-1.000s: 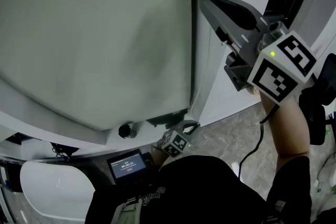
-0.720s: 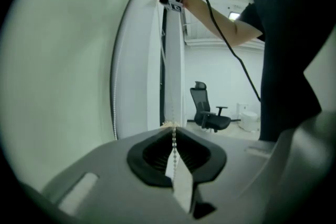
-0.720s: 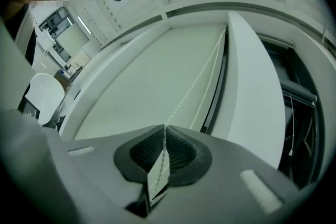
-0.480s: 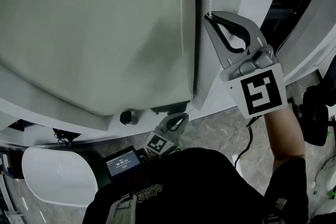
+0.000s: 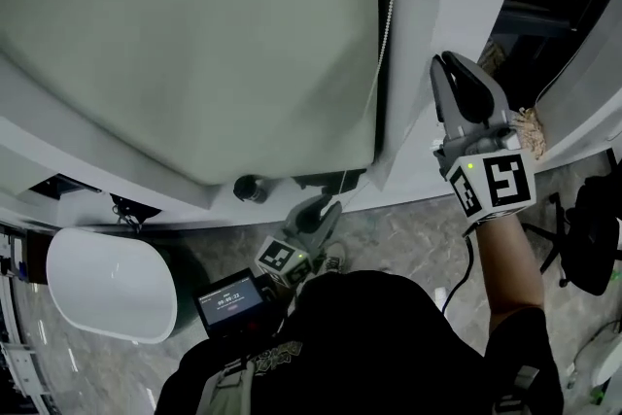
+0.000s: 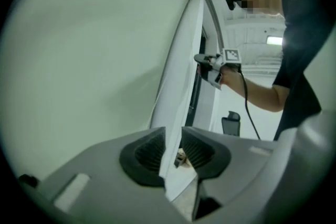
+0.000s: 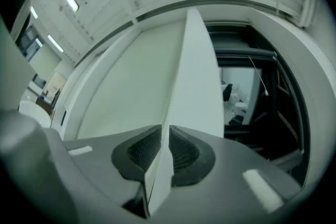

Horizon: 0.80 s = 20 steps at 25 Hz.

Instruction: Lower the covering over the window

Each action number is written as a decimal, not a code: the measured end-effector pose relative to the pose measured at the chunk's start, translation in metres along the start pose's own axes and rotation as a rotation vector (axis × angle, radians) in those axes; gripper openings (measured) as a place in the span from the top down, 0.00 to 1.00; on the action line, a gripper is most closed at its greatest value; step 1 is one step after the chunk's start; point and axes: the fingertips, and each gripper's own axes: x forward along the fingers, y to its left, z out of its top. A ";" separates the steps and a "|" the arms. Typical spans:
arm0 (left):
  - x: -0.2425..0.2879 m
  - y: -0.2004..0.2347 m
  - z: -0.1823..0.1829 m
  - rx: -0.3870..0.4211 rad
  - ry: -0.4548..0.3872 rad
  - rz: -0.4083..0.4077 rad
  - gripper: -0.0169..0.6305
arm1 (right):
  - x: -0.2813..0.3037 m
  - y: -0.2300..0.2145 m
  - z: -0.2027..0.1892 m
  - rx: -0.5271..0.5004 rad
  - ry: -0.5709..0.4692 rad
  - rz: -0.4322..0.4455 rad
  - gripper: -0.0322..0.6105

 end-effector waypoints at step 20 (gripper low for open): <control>-0.097 -0.130 -0.027 -0.238 0.100 -0.149 0.97 | -0.175 0.278 -0.157 1.161 0.410 0.597 0.94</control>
